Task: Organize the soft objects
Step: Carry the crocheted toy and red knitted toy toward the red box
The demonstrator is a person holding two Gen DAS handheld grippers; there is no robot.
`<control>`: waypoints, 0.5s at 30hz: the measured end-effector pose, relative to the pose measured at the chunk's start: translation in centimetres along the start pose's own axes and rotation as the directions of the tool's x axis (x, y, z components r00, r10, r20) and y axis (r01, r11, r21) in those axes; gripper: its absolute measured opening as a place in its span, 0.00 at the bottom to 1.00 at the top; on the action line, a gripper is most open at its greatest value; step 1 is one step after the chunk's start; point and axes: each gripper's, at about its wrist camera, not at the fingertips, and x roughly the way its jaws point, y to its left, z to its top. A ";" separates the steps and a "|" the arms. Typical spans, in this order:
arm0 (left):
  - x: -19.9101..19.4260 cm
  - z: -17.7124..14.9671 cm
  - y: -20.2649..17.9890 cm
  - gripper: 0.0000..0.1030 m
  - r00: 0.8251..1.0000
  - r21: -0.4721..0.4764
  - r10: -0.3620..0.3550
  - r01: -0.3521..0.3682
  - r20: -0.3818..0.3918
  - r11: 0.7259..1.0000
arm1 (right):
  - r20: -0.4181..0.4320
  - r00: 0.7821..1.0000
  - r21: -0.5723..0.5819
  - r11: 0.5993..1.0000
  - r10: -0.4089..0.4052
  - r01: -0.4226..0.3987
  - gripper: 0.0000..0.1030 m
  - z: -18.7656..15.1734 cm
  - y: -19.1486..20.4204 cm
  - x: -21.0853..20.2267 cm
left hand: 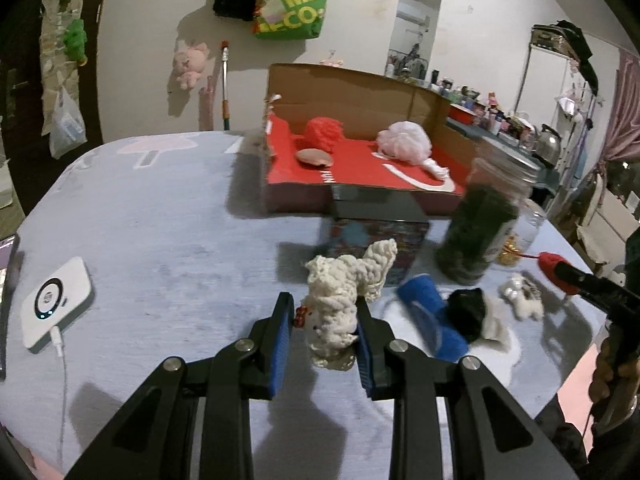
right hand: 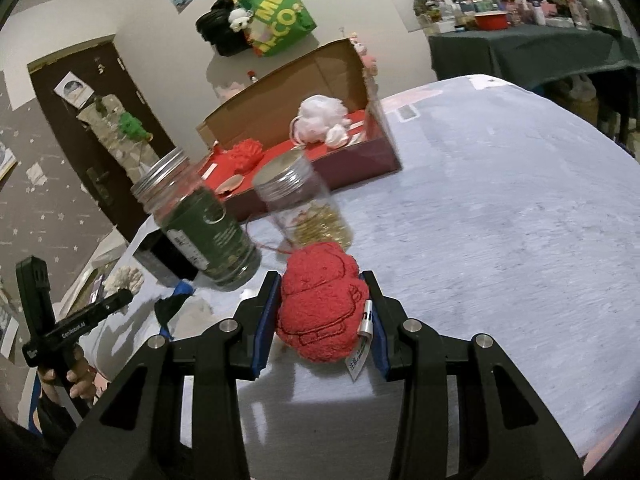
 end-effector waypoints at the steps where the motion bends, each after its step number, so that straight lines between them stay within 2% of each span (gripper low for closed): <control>1: 0.1 0.1 0.3 0.29 1.000 -0.002 0.007 -0.007 -0.006 1.000 | 0.002 1.000 0.003 1.000 -0.007 0.007 0.37 0.2 -0.2 -0.1; 7: 1.2 0.9 1.8 0.29 0.999 0.015 0.037 -0.036 -0.036 0.999 | -0.005 0.999 0.029 0.999 -0.033 0.034 0.37 1.6 -1.8 -0.2; 15: 3.3 2.5 2.7 0.29 0.998 0.073 0.005 0.000 -0.069 0.997 | -0.052 0.997 0.017 0.998 -0.059 0.060 0.37 3.8 -2.8 1.3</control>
